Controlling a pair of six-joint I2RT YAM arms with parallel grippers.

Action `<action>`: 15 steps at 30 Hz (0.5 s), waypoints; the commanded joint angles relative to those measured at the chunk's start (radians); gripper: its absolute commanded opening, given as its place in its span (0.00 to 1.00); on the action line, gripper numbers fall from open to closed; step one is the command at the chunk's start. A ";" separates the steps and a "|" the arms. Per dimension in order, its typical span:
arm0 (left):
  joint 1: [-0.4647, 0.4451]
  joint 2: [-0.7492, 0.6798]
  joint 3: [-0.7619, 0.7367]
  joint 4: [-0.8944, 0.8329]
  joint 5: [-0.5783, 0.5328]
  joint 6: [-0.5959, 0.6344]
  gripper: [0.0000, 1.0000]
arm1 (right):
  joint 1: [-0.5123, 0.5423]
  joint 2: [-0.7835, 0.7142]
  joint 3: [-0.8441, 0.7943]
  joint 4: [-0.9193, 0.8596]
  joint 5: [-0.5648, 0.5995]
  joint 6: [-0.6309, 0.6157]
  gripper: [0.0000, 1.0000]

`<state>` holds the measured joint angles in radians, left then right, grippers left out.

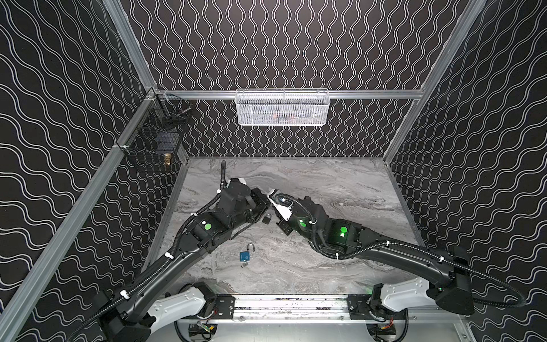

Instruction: Unlock with the key

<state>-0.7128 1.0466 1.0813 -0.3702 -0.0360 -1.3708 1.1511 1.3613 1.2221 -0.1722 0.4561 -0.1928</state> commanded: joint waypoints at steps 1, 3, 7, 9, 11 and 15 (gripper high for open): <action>0.001 -0.012 -0.007 0.039 -0.014 0.048 0.00 | 0.002 -0.017 0.008 0.041 -0.019 0.037 0.33; 0.001 -0.016 -0.015 0.059 -0.012 0.064 0.00 | 0.002 -0.033 0.006 0.036 -0.046 0.059 0.35; 0.004 -0.020 -0.021 0.117 0.008 0.135 0.00 | -0.015 -0.089 0.011 -0.010 -0.164 0.145 0.44; 0.004 -0.017 -0.011 0.133 0.025 0.204 0.00 | -0.059 -0.115 0.018 -0.054 -0.281 0.239 0.46; 0.005 -0.012 -0.009 0.161 0.043 0.306 0.00 | -0.128 -0.139 0.016 -0.083 -0.425 0.352 0.48; 0.006 -0.020 -0.059 0.271 0.110 0.470 0.00 | -0.296 -0.205 -0.035 -0.067 -0.739 0.578 0.52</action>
<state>-0.7078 1.0328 1.0451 -0.2180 0.0174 -1.0725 0.9043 1.1843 1.2083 -0.2291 -0.0097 0.1757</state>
